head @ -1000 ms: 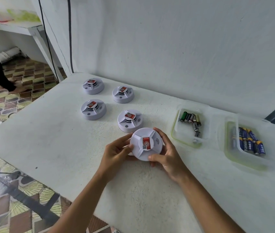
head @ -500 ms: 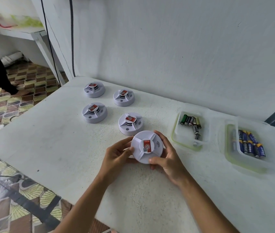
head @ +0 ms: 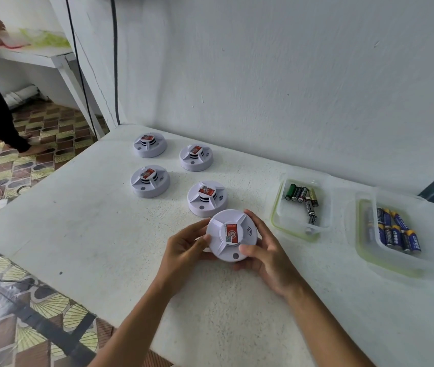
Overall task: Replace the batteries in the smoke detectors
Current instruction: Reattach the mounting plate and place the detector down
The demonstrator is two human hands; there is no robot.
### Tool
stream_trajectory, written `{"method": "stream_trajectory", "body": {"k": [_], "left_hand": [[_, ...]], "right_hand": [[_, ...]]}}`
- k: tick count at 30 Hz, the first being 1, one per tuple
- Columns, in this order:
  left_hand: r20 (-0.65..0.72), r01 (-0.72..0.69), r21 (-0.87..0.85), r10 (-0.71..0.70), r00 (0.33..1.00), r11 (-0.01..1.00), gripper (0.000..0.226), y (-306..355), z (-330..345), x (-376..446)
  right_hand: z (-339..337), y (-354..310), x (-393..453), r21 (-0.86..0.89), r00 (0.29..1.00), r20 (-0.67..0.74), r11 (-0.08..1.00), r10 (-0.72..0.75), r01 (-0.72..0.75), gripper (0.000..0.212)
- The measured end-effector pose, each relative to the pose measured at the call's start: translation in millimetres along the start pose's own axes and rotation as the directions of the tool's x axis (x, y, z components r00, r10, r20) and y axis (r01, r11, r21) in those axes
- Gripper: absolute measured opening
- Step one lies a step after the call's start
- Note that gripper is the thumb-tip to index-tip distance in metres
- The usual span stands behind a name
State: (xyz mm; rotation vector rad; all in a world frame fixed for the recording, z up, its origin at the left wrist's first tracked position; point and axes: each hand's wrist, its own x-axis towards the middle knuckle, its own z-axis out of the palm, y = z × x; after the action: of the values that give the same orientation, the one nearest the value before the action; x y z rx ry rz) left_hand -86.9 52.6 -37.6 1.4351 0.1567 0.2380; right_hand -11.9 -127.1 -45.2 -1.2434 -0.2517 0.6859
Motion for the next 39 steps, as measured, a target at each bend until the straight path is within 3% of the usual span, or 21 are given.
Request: {"method": "stream_trajectory", "body": {"k": [20,39], "left_hand": [[0.015,-0.011,-0.024,0.012,1.000,1.000,0.034,0.9,-0.1,-1.9],[0.019,-0.021,-0.035,0.022,1.000,0.999,0.032,-3.3,-2.3,-3.2]], "right_hand": [[-0.5,4.1,0.4,-0.024,0.999,0.001,0.999,-0.033,0.033,0.095],[1.5,-0.1,-4.6,-0.046,0.999,-0.001,0.998,-0.045,0.045,0.087]]}}
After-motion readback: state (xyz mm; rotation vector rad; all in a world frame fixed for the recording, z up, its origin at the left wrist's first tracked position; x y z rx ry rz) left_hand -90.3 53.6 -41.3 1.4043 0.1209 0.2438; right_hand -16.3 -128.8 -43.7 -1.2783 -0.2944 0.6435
